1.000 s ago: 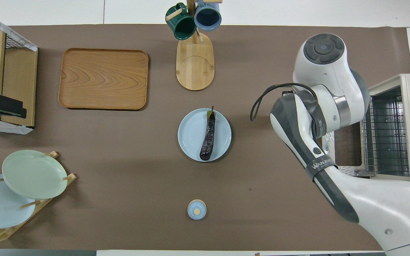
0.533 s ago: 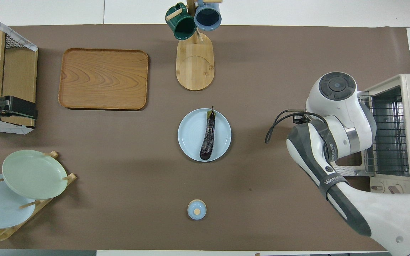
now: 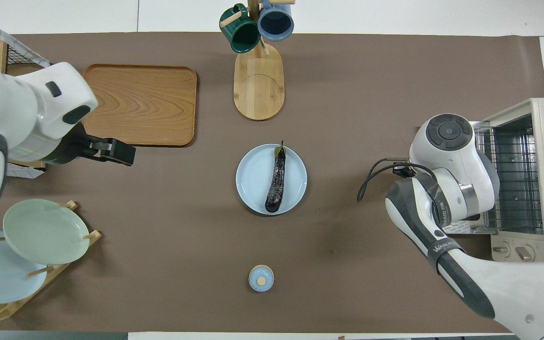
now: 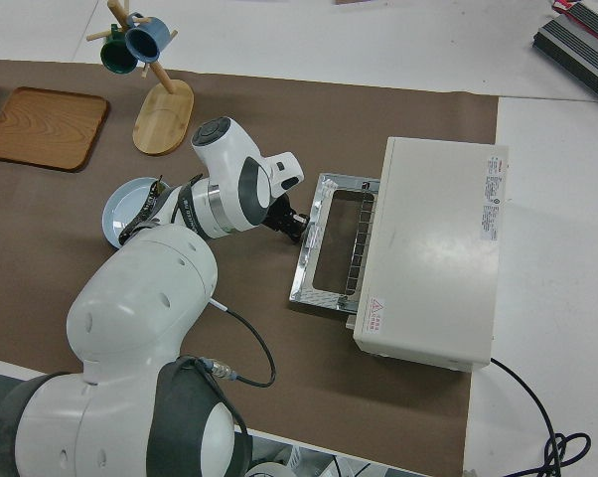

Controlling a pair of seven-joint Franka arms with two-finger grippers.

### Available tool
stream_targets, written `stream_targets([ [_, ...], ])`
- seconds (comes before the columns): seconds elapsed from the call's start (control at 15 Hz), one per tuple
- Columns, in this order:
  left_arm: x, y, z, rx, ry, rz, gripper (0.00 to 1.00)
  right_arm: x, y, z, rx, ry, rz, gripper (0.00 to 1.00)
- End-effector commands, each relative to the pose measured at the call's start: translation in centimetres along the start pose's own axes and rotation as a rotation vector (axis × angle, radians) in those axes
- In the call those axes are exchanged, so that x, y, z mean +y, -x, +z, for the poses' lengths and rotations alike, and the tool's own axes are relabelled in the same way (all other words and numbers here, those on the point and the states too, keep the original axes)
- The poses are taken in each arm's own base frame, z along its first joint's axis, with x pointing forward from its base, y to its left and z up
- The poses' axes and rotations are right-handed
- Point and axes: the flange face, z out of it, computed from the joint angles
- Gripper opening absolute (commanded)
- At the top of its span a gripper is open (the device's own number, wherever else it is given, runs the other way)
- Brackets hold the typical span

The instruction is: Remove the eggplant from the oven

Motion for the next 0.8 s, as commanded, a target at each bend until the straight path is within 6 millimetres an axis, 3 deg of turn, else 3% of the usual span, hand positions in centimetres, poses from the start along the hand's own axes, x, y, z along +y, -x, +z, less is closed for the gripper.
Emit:
stream_targets([
  [0.0,5.3,-2.5,4.3,0.008,0.032,-0.025,1.0,1.5,0.4,-0.1,0.022,0.035,-0.056,0.0],
  [0.13,9.5,-4.0,7.7,0.015,0.041,-0.026,1.0,2.4,0.2,0.0,0.026,0.065,-0.091,0.0],
  [0.27,11.8,-4.9,10.6,0.015,0.052,-0.029,1.0,3.1,-0.2,-0.3,0.028,0.124,-0.151,0.0],
  [0.4,15.1,-5.1,13.6,0.007,0.062,-0.053,1.0,4.8,-1.2,-2.3,0.029,0.16,-0.175,0.0],
  [0.53,18.7,-4.8,16.8,-0.009,0.059,-0.055,1.0,7.7,-1.6,-4.8,0.053,0.15,-0.18,0.0],
  [0.73,22.2,-3.7,21.2,-0.016,0.057,-0.046,1.0,11.3,-1.5,-7.3,0.079,0.132,-0.229,0.0],
])
